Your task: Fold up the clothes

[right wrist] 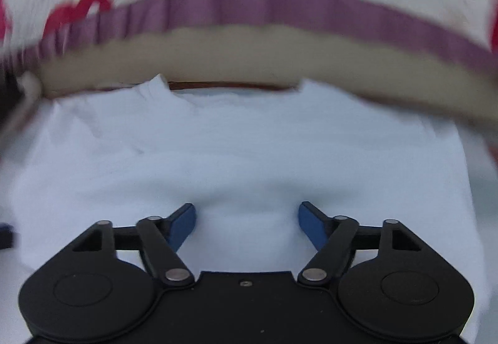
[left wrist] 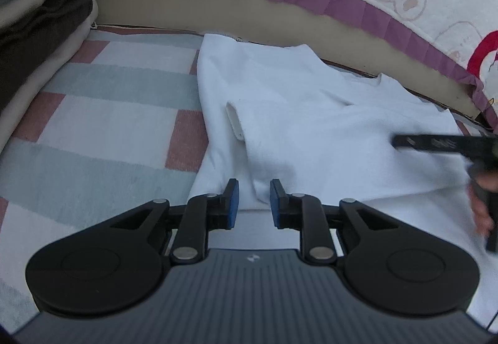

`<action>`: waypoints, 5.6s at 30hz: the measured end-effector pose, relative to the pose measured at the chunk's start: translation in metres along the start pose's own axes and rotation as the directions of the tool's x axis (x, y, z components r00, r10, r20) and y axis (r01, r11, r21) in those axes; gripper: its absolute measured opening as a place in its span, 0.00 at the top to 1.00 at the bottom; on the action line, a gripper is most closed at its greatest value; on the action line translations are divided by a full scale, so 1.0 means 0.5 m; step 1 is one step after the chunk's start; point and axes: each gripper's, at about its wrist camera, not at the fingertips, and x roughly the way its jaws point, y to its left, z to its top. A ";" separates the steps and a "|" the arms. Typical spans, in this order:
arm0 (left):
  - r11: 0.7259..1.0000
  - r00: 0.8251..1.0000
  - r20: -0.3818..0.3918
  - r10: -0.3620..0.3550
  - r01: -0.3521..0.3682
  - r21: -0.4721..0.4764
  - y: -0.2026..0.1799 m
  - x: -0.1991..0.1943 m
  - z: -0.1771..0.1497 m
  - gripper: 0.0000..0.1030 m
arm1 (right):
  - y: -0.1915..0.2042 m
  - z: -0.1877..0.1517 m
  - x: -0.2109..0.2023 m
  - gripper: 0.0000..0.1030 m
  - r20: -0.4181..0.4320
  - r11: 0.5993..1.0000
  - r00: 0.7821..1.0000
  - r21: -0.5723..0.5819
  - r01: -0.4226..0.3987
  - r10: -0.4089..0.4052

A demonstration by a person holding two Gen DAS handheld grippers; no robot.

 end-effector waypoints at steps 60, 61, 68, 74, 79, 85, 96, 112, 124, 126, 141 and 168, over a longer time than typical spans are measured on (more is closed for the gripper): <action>0.995 0.942 -0.333 0.035 -0.064 -0.077 -0.024 -0.325 -0.248 0.45 | -0.331 -0.518 -0.514 0.45 -0.259 0.913 0.934 0.385 -0.133 0.245; 0.995 0.939 -0.343 0.031 -0.060 -0.074 -0.025 -0.321 -0.250 0.46 | -0.328 -0.517 -0.515 0.68 -0.240 0.909 0.927 0.374 -0.186 0.289; 0.996 0.981 -0.190 0.040 -0.024 0.088 -0.087 -0.360 -0.238 0.97 | -0.274 -0.468 -0.560 0.93 -0.002 0.891 0.910 0.202 -0.406 0.415; 0.997 0.998 -0.011 0.054 -0.053 0.062 -0.078 -0.370 -0.124 0.97 | -0.259 -0.330 -0.543 0.93 0.207 0.883 0.888 0.150 -0.444 0.412; 0.994 0.991 0.070 0.111 -0.109 -0.027 -0.044 -0.274 -0.026 0.90 | -0.232 -0.202 -0.463 0.93 0.307 0.956 0.927 0.125 -0.264 0.216; 0.995 0.993 0.066 0.098 -0.100 0.018 -0.029 -0.240 -0.067 0.76 | -0.213 -0.185 -0.320 0.61 0.107 0.982 0.993 0.178 -0.068 0.050; 0.987 1.000 0.017 -0.001 -0.001 0.159 -0.008 -0.346 -0.193 0.51 | -0.169 -0.304 -0.428 0.44 0.297 0.999 0.954 0.016 0.032 -0.035; 0.913 0.979 -0.084 0.185 -0.140 0.384 -0.061 -0.282 -0.221 0.51 | -0.126 -0.308 -0.424 0.39 0.240 1.000 0.971 -0.008 -0.021 0.022; 0.835 0.969 0.030 0.244 -0.226 0.502 -0.091 -0.270 -0.232 0.53 | -0.095 -0.298 -0.430 0.38 0.196 0.993 0.976 0.046 -0.105 0.094; 0.814 0.967 0.072 0.245 -0.245 0.527 -0.098 -0.273 -0.234 0.53 | -0.081 -0.297 -0.433 0.38 0.188 0.990 0.972 0.012 -0.143 0.138; 0.926 0.974 0.117 0.195 -0.222 0.304 -0.048 -0.283 -0.199 0.62 | 0.425 -0.233 -0.344 0.36 -0.003 0.735 0.965 -0.647 -0.202 0.262; 0.946 0.938 0.298 0.175 -0.244 0.213 -0.079 -0.360 -0.168 0.96 | 0.293 -0.234 -0.377 0.59 0.101 0.854 0.978 -0.510 -0.108 0.184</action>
